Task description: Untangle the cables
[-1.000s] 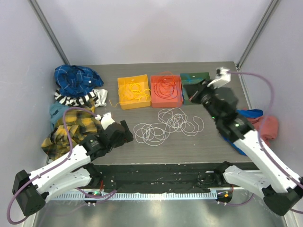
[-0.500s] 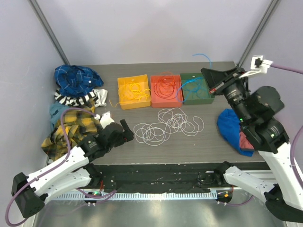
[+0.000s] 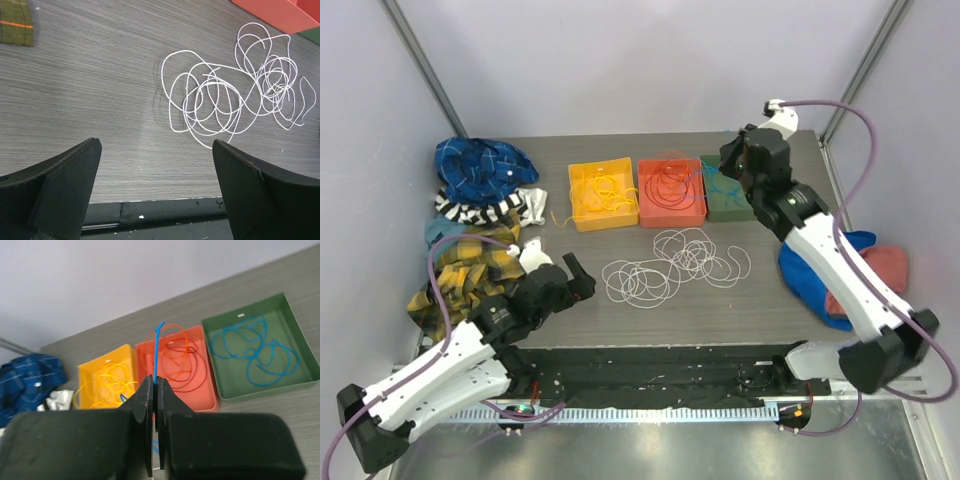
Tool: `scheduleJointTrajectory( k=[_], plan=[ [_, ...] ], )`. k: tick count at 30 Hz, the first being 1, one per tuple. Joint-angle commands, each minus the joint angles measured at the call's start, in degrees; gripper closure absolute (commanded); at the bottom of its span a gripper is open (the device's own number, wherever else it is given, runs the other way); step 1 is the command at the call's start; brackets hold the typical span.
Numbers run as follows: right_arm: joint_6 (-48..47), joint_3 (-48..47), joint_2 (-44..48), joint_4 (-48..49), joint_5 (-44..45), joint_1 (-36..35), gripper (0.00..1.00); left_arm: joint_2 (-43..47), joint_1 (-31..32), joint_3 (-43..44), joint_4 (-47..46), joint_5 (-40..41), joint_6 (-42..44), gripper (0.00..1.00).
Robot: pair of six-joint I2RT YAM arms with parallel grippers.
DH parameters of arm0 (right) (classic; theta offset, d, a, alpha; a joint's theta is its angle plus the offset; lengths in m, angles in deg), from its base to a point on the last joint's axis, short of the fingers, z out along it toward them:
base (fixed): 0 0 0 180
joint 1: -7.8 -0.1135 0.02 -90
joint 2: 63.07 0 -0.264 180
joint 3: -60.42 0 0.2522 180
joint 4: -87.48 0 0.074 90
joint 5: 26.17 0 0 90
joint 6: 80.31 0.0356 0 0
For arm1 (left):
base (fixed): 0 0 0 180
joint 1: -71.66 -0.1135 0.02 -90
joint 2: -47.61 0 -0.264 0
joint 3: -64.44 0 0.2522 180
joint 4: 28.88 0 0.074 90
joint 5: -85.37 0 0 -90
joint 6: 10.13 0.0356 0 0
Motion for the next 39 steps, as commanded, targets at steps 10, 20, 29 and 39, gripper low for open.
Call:
scheduleJointTrajectory(
  k=[10, 20, 29, 39],
  plan=[
    [0.7, -8.3, -20.3, 8.2, 1.4, 11.9, 0.99, 5.4, -0.2, 1.3, 5.9, 7.8, 2.6, 0.00],
    [-2.2, -11.7, -29.9, 7.7, 1.3, 14.1, 0.90, 4.9, -0.3, 2.4, 6.2, 11.6, 3.8, 0.00],
    [0.9, -2.3, -17.6, 15.7, -1.9, 12.8, 0.39, 3.8, -0.2, 5.3, 7.1, 12.5, 6.4, 0.00],
    [-1.2, 8.4, 3.1, 15.6, -6.5, 3.4, 0.40, 3.6, -0.2, 7.7, 7.4, 13.2, 5.6, 0.00]
  ],
)
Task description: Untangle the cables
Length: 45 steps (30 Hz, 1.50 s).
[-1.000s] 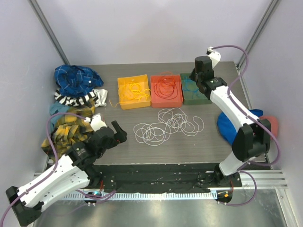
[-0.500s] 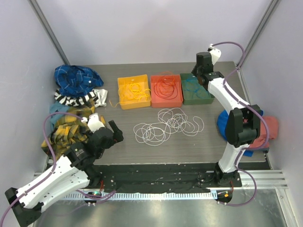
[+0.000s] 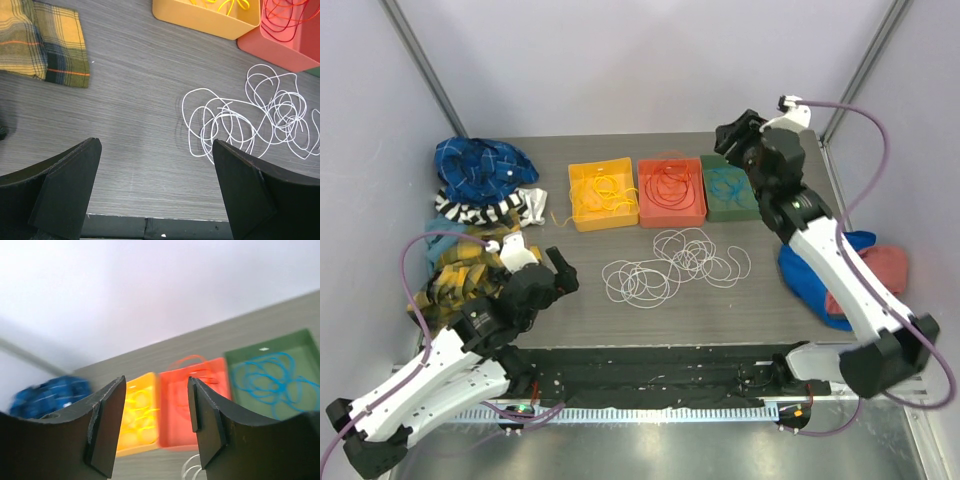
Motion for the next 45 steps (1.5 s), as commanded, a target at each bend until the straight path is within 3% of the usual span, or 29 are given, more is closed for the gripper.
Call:
scheduleJointTrajectory(
  k=[1, 7, 17, 24, 37, 41, 45],
  plan=[
    [-0.7, 5.9, 9.2, 1.8, -2.8, -3.8, 0.41, -0.3, -0.2, 2.8, 0.4, 2.3, -0.3, 0.00],
    [1.9, 20.7, 21.4, 1.6, -5.7, -7.2, 0.43, -1.2, -0.2, 4.1, 1.7, 2.7, -0.7, 0.00],
    [1.3, 30.9, 31.1, -3.5, -10.4, -8.8, 0.48, -4.1, -0.2, 6.1, 1.9, 2.9, -0.2, 0.00],
    [-0.8, 31.3, 30.6, -5.8, -10.9, -9.0, 0.43, -8.1, -0.2, 7.5, 0.8, 1.9, 0.0, 0.00],
    [-5.1, 25.8, 25.2, -8.7, -10.6, -12.5, 0.46, -9.7, -1.2, 14.5, -0.9, 2.1, 4.9, 0.00],
    [-7.4, 23.5, 22.6, -10.4, -5.4, -17.9, 0.46, -13.6, -3.0, 15.6, -0.4, -2.2, 5.7, 0.00],
    [-12.4, 18.4, 20.1, -13.9, 7.9, -25.6, 0.46, -14.1, -3.7, 15.3, -0.8, -5.3, 6.3, 0.00]
  ],
)
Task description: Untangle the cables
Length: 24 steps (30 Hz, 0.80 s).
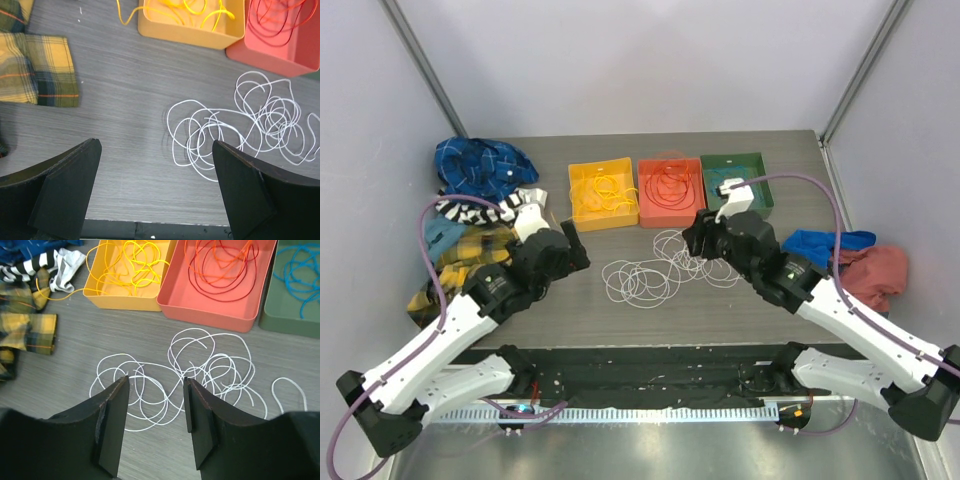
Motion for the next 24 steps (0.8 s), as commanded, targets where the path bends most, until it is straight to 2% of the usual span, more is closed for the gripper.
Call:
scheduleJointTrajectory(
  k=[1, 7, 10, 14, 19, 24],
  plan=[
    [-6.1, -8.2, -1.8, -2.6, 13.4, -5.2, 0.46, -0.3, -0.7, 0.6, -2.6, -3.7, 1.9, 0.00],
    [-5.8, -8.9, -3.2, -1.3, 15.4, -5.4, 0.45, 3.4, -0.7, -1.1, -4.5, -3.7, 3.3, 0.00],
    [-4.6, -6.4, -2.4, 1.9, 16.9, -5.4, 0.31, 4.2, -0.7, -1.9, -4.1, -3.8, 3.4, 0.00],
    [-4.3, -4.6, -2.0, 4.4, 17.3, -5.5, 0.01, 4.3, -0.8, -2.8, -3.7, -4.5, 3.6, 0.00],
    [-3.5, -5.6, -4.3, 2.4, 19.0, -5.6, 0.00, 4.3, -0.7, -3.1, -3.9, -5.1, 3.7, 0.00],
    [-1.8, -0.2, -3.7, 7.2, 25.6, -5.4, 0.00, 3.6, -0.7, -3.8, -4.3, -6.2, 3.6, 0.00]
  ],
)
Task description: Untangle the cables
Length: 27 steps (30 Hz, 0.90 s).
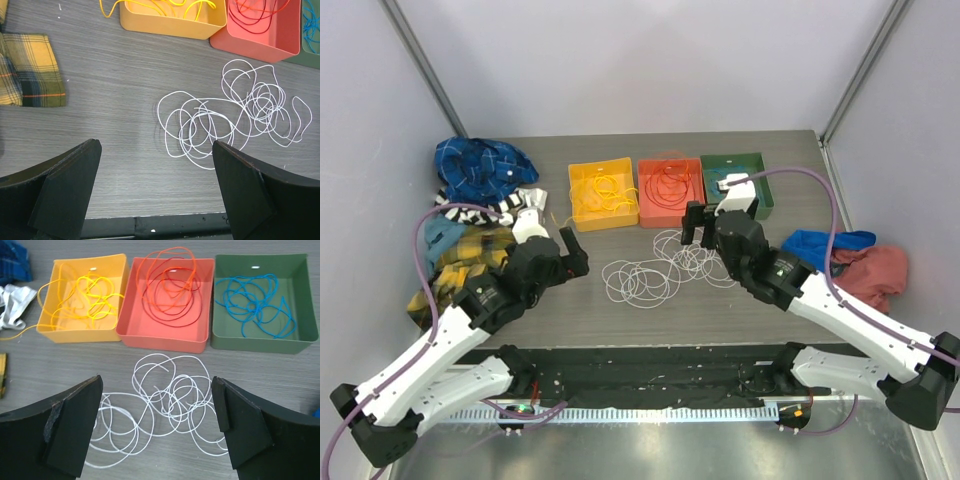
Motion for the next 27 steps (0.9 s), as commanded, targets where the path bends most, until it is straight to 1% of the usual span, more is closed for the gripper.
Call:
scheduleJointTrajectory(
  k=[1, 7, 12, 19, 23, 26, 27],
  plan=[
    [2.2, 4.0, 1.2, 6.0, 6.9, -0.2, 0.00, -0.6, -0.2, -0.7, -1.8, -1.3, 0.5, 0.00],
    [3.7, 3.3, 0.3, 3.1, 5.3, -0.1, 0.00, -0.9, -0.3, -2.4, -2.1, -2.2, -0.3, 0.00],
    [4.4, 2.5, 0.1, 2.0, 6.1, -0.1, 0.00, -1.2, -0.2, -2.4, -2.8, -2.7, -0.4, 0.00],
    [6.5, 6.0, 3.1, 6.6, 10.9, -0.1, 0.00, -1.9, -0.2, -2.8, -3.3, -3.3, -0.5, 0.00],
    [6.4, 9.4, 6.2, 10.5, 15.4, -0.2, 0.00, -2.5, -0.2, -3.0, -3.3, -3.7, -0.6, 0.00],
    [5.6, 9.3, 7.3, 10.5, 16.1, -0.2, 0.00, -2.8, -0.2, -3.0, -3.4, -4.0, -0.6, 0.00],
    [5.1, 8.9, 6.7, 9.8, 14.9, -0.2, 0.00, -2.9, -0.2, -2.9, -3.8, -4.1, -0.6, 0.00]
  ],
)
